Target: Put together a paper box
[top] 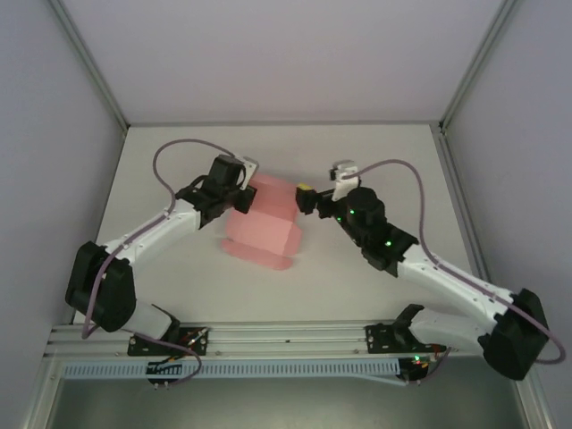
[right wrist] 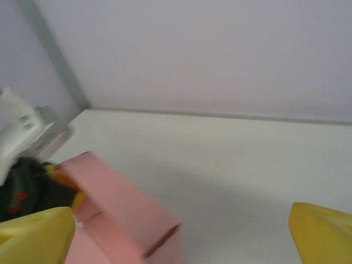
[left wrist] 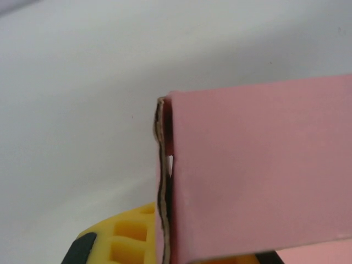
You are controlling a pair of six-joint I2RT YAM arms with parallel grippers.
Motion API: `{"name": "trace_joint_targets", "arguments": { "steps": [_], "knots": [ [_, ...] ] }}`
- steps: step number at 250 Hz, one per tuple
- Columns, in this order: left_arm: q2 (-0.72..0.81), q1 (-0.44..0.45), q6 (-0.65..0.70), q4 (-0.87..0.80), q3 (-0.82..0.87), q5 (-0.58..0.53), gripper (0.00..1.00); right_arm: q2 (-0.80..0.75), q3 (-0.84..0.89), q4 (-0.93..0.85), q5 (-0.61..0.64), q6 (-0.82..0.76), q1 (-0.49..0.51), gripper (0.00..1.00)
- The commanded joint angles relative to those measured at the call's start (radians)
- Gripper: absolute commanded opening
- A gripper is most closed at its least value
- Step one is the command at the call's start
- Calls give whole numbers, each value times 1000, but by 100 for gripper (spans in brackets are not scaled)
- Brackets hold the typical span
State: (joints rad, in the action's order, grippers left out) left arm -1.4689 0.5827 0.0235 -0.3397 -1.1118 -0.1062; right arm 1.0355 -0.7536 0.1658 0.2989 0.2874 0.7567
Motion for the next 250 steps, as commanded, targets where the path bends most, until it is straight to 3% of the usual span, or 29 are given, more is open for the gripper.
{"name": "trace_joint_targets", "arguments": {
  "steps": [1, 58, 108, 134, 224, 237, 250],
  "knots": [
    [-28, 36, 391, -231, -121, 35, 0, -101, 47, -174, 173, 251, -56, 100],
    [-97, 106, 709, -381, -244, -170, 0, -229, 111, -367, 216, 309, -133, 100],
    [-302, 203, 769, -572, -430, -365, 0, -239, 113, -484, 203, 337, -172, 100],
    [-386, 248, 835, -558, -444, -454, 0, -228, 103, -510, 181, 334, -180, 100],
    [-663, 293, 820, -545, -609, -468, 0, -196, 85, -573, 184, 305, -192, 100],
    [-675, 297, 823, -536, -614, -465, 18, -195, 86, -581, 186, 302, -194, 100],
    [-679, 299, 827, -527, -616, -452, 26, -194, 89, -585, 185, 296, -196, 100]
  ]
}}
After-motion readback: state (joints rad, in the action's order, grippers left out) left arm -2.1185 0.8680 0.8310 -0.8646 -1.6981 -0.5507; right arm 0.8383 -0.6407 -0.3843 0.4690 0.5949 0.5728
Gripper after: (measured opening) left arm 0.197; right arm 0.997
